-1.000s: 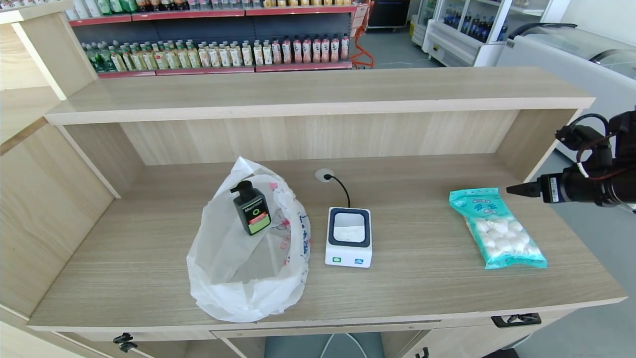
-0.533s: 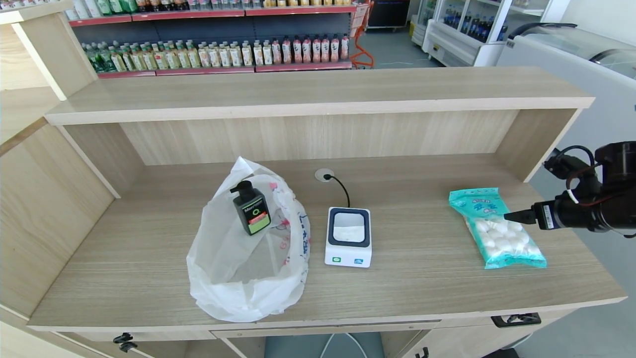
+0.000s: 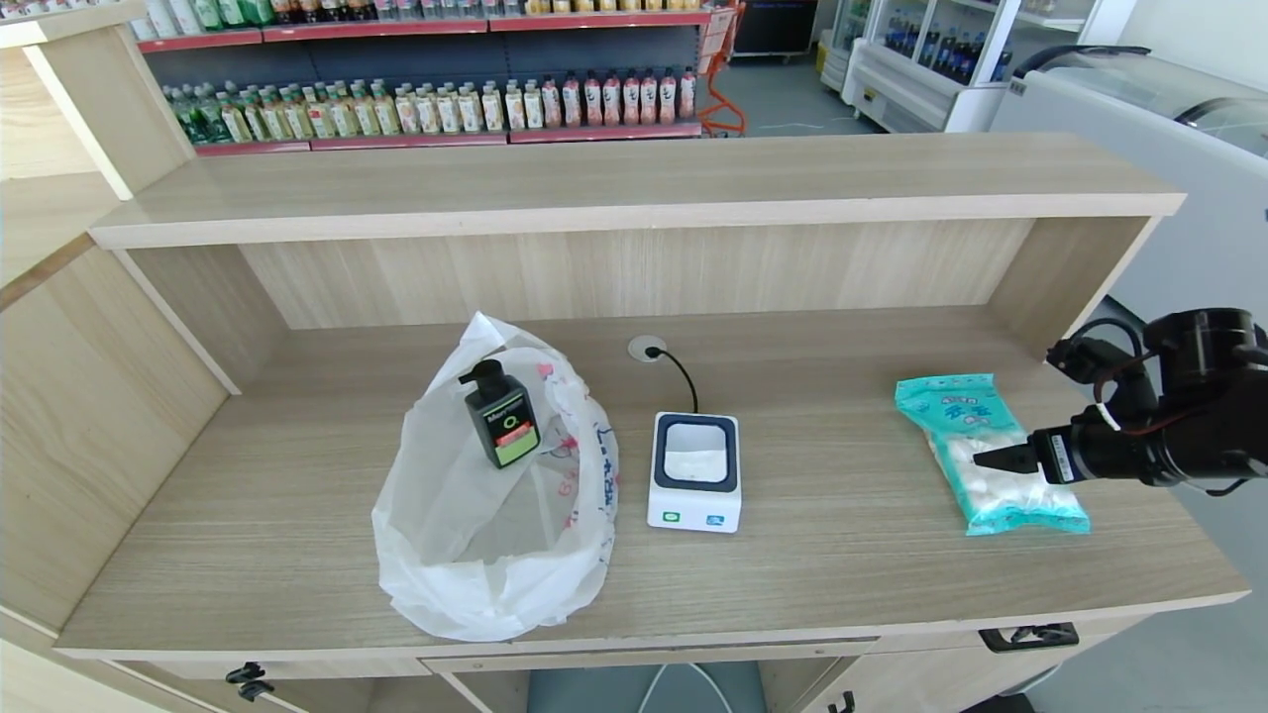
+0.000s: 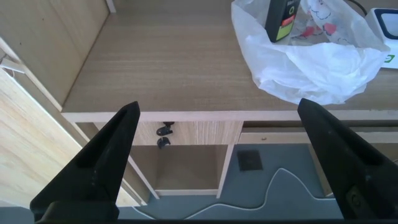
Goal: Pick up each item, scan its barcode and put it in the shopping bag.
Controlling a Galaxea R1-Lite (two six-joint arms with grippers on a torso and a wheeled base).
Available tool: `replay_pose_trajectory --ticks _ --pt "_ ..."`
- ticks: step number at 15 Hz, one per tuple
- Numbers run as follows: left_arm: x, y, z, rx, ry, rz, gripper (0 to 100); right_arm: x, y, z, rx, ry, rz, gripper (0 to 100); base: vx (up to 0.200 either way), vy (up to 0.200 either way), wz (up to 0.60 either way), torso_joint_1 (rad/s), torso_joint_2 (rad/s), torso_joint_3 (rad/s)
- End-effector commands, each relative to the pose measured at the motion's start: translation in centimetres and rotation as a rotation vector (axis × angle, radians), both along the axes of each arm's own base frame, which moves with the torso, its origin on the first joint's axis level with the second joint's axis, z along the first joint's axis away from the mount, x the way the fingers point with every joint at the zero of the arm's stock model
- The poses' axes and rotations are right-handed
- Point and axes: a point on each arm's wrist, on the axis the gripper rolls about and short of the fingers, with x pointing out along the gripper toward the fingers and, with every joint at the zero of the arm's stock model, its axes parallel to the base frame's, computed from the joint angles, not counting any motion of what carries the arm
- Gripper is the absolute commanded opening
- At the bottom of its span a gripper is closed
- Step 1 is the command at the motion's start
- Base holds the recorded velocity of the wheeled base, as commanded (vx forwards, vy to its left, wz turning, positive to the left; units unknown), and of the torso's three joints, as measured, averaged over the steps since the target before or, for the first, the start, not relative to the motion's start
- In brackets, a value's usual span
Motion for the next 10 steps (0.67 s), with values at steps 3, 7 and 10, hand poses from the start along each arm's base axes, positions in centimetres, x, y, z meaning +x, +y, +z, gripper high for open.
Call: replay_pose_trajectory --ticks 3,7,10 --pt "0.0 0.0 0.0 0.0 0.002 0.001 100 1.1 0.4 -1.9 0.01 0.047 0.018 100 0.0 0.0 0.0 0.0 0.0 0.0" --pt "0.0 0.0 0.0 0.0 0.0 0.001 100 2.5 0.9 -2.8 0.011 0.052 0.04 100 0.0 0.0 0.0 0.0 0.0 0.0" --pt "0.0 0.0 0.0 0.0 0.002 0.001 100 2.6 1.1 -3.4 0.012 0.071 0.047 100 0.0 0.0 0.0 0.0 0.0 0.0"
